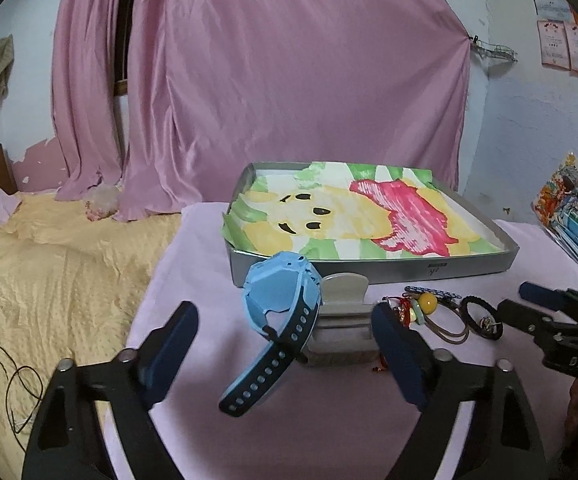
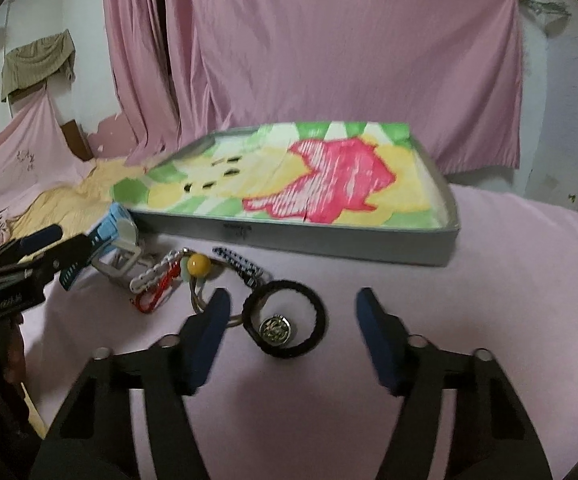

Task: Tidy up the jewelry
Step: 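Grasp the blue smartwatch with the left tool while the right tool closes on the silver charm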

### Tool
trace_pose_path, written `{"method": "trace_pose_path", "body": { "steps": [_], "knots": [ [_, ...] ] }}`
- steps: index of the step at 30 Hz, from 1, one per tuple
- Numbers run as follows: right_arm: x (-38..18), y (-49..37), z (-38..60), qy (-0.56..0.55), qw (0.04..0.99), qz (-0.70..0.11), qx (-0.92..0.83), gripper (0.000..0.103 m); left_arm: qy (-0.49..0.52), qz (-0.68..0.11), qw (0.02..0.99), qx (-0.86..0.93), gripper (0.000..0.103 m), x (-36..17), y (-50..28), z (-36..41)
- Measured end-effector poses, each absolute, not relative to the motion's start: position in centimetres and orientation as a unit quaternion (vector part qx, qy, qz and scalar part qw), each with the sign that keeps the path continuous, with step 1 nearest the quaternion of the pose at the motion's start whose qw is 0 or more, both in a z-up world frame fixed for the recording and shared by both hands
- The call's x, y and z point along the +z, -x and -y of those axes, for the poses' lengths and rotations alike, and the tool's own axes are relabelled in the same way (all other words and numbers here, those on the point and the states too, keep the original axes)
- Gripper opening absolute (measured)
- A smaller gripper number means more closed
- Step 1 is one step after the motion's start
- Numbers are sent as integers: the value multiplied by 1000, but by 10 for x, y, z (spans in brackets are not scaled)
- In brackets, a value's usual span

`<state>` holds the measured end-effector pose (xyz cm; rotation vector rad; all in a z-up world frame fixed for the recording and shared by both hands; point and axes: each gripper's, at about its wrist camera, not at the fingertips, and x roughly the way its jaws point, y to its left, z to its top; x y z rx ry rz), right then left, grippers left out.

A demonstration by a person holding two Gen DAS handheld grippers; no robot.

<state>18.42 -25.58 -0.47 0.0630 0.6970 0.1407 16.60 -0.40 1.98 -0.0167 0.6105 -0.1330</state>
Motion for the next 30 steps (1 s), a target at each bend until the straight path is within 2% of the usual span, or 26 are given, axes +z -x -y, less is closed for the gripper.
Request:
{"method": "trace_pose_path", "body": {
  "steps": [4,10,11,15,25,30],
  "knots": [
    [-9,-189,251,-28,930,-360,72,39,14,-309,948,-74,68,20,-175,4],
    [-13,-195,247,-25,921,-382,71,29,30,-336,937,-91,43,15,-189,5],
    [-13,-196,247,-25,920,-386,71,26,37,-343,934,-95,37,13,-192,5],
    [-15,-199,245,-25,915,-396,75,24,46,-349,931,-93,28,10,-194,2],
    [-18,-200,243,-38,909,-408,75,24,45,-358,927,-105,21,10,-193,4],
    [-17,-200,243,-41,907,-412,76,24,39,-361,924,-120,12,12,-190,12]
  ]
}}
